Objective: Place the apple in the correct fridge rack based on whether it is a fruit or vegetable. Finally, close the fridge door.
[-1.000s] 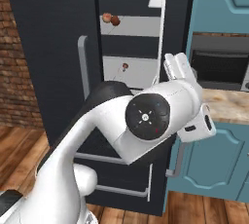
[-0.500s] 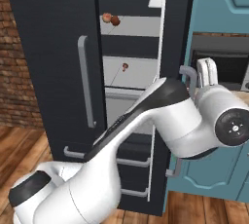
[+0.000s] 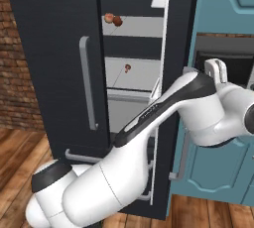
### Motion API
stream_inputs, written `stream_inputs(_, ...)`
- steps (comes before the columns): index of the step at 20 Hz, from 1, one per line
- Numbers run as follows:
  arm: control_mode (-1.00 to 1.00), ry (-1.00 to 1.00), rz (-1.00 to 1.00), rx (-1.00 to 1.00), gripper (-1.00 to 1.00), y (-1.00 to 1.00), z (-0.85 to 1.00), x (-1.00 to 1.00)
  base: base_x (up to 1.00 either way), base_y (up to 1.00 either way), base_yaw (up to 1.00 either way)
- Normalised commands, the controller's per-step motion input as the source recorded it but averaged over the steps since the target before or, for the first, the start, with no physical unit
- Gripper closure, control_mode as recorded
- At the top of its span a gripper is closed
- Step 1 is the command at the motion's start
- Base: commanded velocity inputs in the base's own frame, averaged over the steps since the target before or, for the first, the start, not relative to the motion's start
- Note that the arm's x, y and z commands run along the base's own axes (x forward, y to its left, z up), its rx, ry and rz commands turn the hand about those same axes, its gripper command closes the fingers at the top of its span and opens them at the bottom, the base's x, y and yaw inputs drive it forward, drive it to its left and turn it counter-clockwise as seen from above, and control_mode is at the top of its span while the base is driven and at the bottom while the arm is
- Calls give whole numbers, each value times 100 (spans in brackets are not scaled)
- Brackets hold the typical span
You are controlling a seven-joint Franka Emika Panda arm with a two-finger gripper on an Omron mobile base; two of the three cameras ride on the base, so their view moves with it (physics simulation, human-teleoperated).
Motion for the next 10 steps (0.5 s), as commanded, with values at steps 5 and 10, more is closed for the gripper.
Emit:
stream_inputs(5,-100,-7,18,3,-100,23,-9,24,0,0,0)
stream_inputs(10,-100,-2,10,-1,-100,83,0,0,0,0,0)
